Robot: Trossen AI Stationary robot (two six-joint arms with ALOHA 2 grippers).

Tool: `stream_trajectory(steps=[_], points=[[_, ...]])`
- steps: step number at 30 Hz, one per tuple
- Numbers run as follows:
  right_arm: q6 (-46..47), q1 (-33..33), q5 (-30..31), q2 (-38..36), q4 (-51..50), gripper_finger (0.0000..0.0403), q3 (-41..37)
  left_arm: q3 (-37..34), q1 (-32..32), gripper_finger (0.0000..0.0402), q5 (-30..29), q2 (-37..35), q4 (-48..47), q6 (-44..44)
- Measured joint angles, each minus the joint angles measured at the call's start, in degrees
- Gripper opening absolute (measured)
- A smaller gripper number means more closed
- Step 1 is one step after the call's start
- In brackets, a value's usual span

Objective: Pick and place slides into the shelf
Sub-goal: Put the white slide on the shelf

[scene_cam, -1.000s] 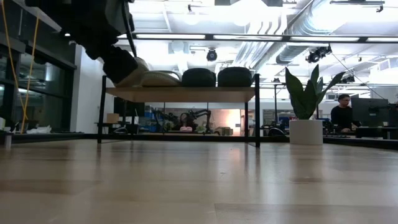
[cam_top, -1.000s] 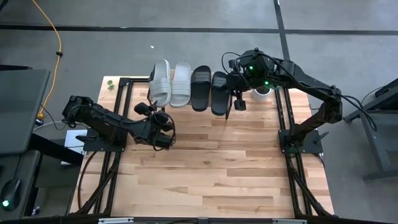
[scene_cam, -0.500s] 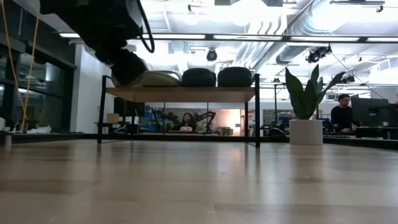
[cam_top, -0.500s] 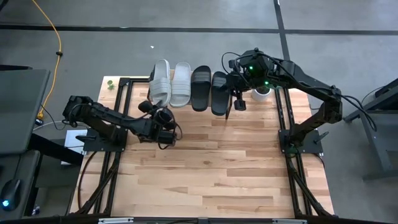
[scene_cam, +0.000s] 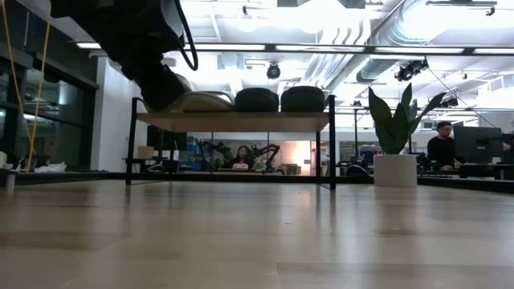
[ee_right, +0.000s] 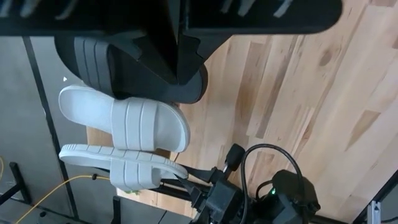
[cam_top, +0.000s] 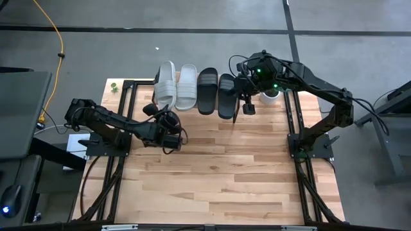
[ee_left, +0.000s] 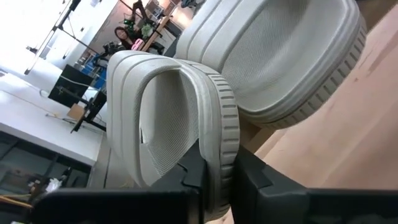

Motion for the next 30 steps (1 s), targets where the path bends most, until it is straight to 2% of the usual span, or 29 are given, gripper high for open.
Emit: stream_trajectory(steps=[2, 18, 26, 30], points=[[0.0, 0.0, 0.0, 0.0, -0.3, 0.0, 0.0, 0.0, 0.0, 0.0015, 0.7, 0.0, -0.4, 0.9], [0.0, 0.0, 0.0, 0.0, -0.3, 0.0, 0.0, 0.3, -0.1, 0.0014, 3.2, 0.0, -8.7, 2.2], [0.0, 0.0, -0.2, 0.5, 1.8, 0.0, -2.6, 6.9, 0.0, 0.0014, 3.1, 0.0, -16.1, 4.4], [-0.4, 0.0, -0.2, 0.5, 2.9, 0.0, -5.7, 8.4, 0.1, 0.0014, 2.8, 0.0, -16.1, 5.4]])
